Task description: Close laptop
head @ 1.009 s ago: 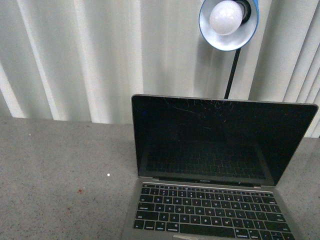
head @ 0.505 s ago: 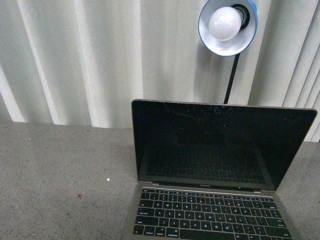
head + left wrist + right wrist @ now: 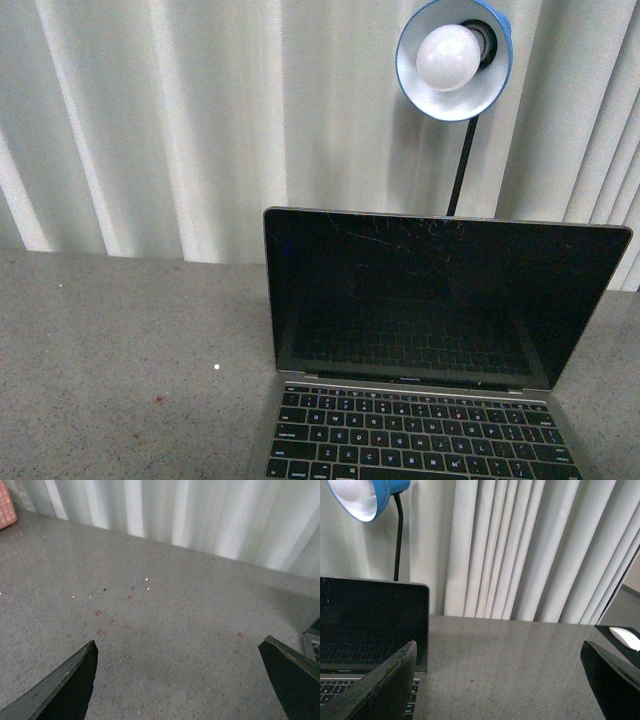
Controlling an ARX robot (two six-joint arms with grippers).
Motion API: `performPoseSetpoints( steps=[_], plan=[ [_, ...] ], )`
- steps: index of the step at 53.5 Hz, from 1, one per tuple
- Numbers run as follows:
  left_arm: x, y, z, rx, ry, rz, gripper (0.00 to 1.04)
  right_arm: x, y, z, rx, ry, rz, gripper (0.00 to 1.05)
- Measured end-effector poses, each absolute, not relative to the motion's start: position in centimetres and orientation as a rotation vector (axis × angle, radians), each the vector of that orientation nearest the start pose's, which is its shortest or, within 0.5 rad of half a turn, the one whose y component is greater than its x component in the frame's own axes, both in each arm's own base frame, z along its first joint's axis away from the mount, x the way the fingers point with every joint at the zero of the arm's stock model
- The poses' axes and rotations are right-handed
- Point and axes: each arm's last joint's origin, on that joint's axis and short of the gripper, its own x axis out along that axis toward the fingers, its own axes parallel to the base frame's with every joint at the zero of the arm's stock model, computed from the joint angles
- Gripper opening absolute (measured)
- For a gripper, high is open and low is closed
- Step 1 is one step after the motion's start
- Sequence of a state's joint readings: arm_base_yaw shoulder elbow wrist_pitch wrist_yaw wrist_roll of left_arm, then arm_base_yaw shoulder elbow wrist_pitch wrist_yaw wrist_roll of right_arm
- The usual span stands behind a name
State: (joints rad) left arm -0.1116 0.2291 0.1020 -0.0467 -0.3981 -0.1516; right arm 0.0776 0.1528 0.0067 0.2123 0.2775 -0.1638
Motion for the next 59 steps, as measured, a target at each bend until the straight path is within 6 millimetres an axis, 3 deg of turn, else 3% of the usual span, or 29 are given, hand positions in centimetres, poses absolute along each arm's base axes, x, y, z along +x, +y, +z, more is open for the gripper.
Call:
performPoseSetpoints(
  steps=[7, 16, 23, 29, 37, 48, 59],
  plan=[
    [11.8, -0.3, 18.2, -0.123, 0.106, 0.267, 0.98, 11.9, -0.3, 17.5, -0.166, -0.058, -0.181, 0.97],
    [14.5, -0.8, 18.6, -0.138, 0.06, 0.192, 0.98, 15.0, -1.3, 18.5, -0.173, -0.074, -0.15, 0.97],
    [19.3, -1.5, 20.0, -0.101, -0.008, 0.081, 0.98, 21.2, -2.8, 20.2, -0.203, -0.033, -0.099, 0.97],
    [24.5, -2.1, 21.4, 0.013, -0.03, -0.013, 0.98, 26.7, -3.7, 21.9, -0.263, 0.013, -0.022, 0.97],
    [29.3, -2.7, 23.6, 0.091, -0.018, -0.115, 0.98, 31.4, -4.2, 23.9, -0.375, 0.05, 0.066, 0.97],
    [34.0, -5.4, 28.3, 0.337, -0.054, -0.31, 0.98, 35.8, -3.8, 25.6, -0.617, 0.091, 0.254, 0.97],
    [36.9, -9.4, 29.2, 0.733, -0.028, -0.456, 0.98, 38.9, -3.2, 26.5, -0.936, 0.125, 0.385, 0.97]
  ],
)
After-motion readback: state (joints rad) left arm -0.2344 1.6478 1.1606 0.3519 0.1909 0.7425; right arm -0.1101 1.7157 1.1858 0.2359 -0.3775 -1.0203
